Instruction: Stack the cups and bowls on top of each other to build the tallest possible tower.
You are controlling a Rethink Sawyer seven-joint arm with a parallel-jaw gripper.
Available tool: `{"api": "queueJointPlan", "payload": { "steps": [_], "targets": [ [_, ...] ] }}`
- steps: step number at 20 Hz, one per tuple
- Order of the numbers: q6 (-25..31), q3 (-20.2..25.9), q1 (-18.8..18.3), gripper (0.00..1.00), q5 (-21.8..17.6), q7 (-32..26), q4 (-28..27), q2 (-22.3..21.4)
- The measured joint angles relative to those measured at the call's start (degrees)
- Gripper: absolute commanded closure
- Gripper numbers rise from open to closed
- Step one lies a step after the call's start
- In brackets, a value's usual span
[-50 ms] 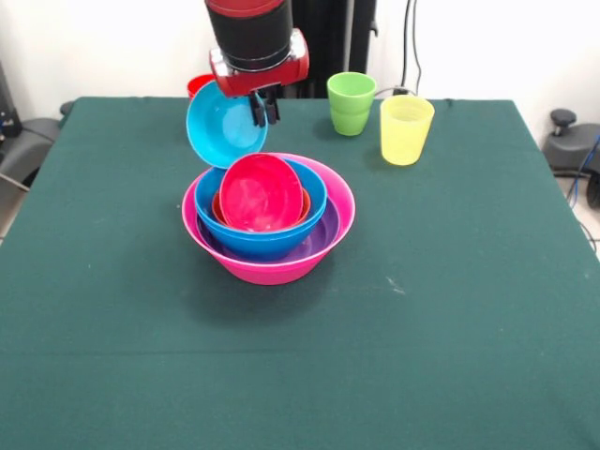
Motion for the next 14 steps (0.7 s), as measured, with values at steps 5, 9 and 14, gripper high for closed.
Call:
{"api": "queueJointPlan", "payload": {
  "steps": [5, 9, 14],
  "targets": [
    [1.95, 0.0, 0.01, 1.0, 0.34, 0.0, -1.07, -0.17],
    [3.88, 0.0, 0.01, 1.0, 0.49, 0.0, -2.14, -0.3],
    [6.37, 0.0, 0.01, 1.0, 0.58, 0.0, -2.6, -1.51]
  ]
}}
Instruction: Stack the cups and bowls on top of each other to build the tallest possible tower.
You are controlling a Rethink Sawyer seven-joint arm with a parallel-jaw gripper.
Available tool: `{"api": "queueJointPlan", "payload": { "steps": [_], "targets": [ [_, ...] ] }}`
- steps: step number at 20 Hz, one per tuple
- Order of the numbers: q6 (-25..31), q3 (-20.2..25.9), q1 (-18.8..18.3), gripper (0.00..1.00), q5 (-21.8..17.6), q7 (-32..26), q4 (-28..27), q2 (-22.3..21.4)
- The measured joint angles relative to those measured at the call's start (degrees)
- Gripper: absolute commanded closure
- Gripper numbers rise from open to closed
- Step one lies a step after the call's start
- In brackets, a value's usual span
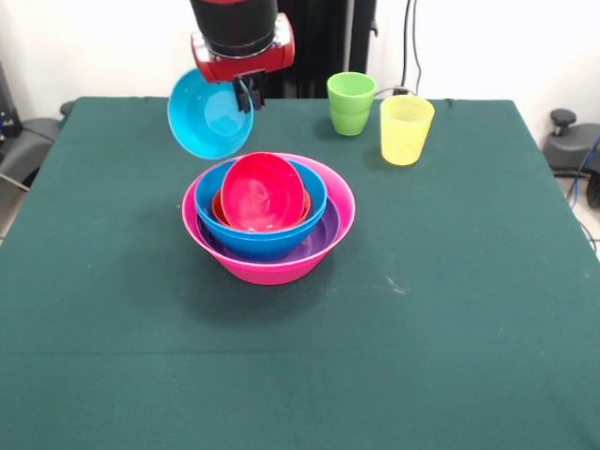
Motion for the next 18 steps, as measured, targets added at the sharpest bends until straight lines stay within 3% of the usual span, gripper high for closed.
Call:
{"api": "queueJointPlan", "payload": {
  "steps": [10, 18],
  "targets": [
    [8.37, 0.0, -0.15, 1.0, 1.22, 0.0, 0.38, -9.54],
    [10.52, -0.02, 0.56, 1.0, 1.26, 0.0, -0.79, -10.93]
  ]
}}
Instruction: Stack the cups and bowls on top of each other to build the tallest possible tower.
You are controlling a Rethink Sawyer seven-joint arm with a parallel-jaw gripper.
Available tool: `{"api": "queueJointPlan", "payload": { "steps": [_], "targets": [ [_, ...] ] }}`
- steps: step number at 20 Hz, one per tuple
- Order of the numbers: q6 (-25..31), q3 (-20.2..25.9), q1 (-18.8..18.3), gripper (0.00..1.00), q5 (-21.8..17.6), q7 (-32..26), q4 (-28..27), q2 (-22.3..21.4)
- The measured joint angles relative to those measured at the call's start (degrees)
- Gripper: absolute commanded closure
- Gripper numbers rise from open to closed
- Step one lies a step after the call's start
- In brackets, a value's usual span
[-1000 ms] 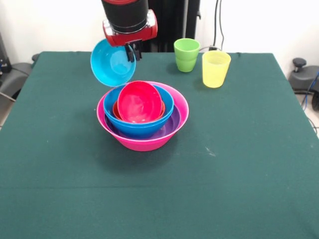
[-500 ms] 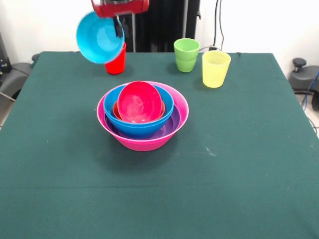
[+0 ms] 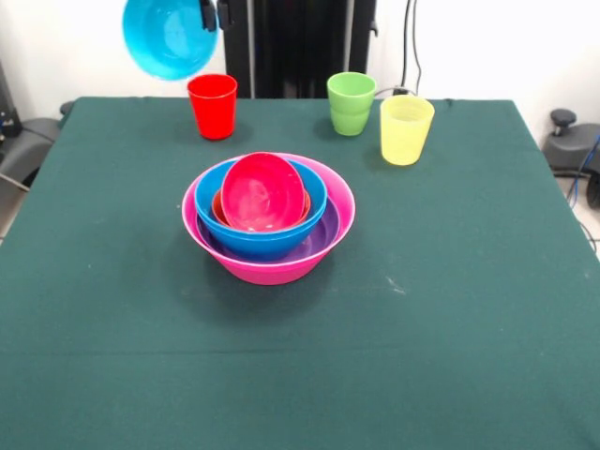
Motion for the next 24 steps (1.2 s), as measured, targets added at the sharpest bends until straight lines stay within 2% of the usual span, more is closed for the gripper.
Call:
{"api": "queueJointPlan", "payload": {
  "steps": [4, 10, 13, 24],
  "targets": [
    [-0.84, -0.59, 1.89, 1.0, -0.47, 0.0, -2.4, 3.07],
    [-2.79, -2.11, 6.44, 1.0, -2.46, 0.14, -8.45, 11.45],
    [-3.34, -2.86, 7.87, 1.0, -2.5, 0.15, -9.82, 15.03],
    [-3.39, -4.74, 7.89, 1.0, -2.48, 0.14, -9.79, 14.46]
  ]
}}
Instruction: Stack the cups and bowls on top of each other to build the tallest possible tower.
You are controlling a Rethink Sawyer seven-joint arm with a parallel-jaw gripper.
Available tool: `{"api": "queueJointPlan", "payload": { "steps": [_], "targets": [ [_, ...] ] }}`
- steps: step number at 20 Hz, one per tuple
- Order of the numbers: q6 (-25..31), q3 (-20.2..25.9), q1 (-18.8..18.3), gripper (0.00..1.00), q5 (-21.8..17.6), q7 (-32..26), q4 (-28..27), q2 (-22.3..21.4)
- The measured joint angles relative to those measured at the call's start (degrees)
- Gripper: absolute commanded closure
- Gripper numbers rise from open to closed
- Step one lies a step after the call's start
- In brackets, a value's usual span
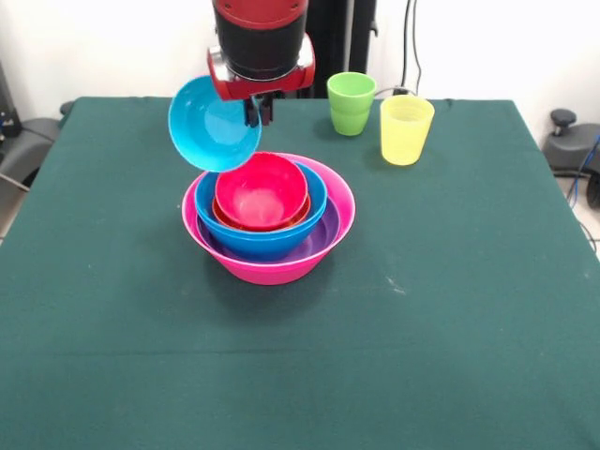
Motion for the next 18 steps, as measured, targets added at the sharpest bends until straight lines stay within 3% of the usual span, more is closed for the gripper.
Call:
{"api": "queueJointPlan", "payload": {
  "steps": [18],
  "targets": [
    [-3.66, -0.26, -2.5, 1.0, 0.0, 0.0, 3.94, -4.6]
  ]
}}
